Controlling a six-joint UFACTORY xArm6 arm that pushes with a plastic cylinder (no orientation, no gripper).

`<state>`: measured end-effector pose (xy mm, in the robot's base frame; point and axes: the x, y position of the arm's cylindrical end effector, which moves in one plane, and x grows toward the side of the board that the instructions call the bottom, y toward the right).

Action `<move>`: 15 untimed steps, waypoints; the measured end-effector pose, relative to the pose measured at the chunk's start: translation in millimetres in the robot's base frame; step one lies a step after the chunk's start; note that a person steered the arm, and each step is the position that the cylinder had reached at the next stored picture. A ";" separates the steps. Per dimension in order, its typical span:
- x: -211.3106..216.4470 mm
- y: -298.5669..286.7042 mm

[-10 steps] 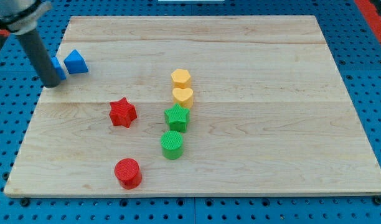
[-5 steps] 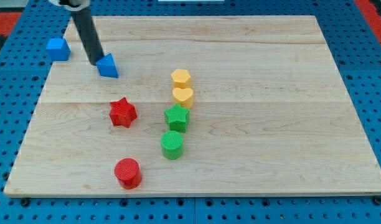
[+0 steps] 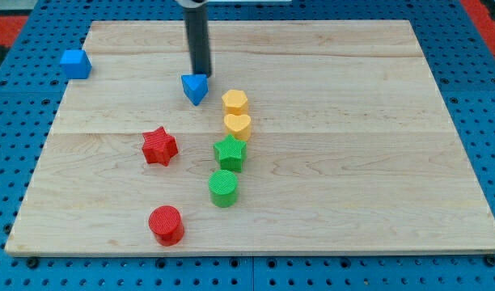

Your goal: Move the blue triangle towards the top right of the board

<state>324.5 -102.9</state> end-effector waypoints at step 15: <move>-20.2 227.7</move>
<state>304.4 124.8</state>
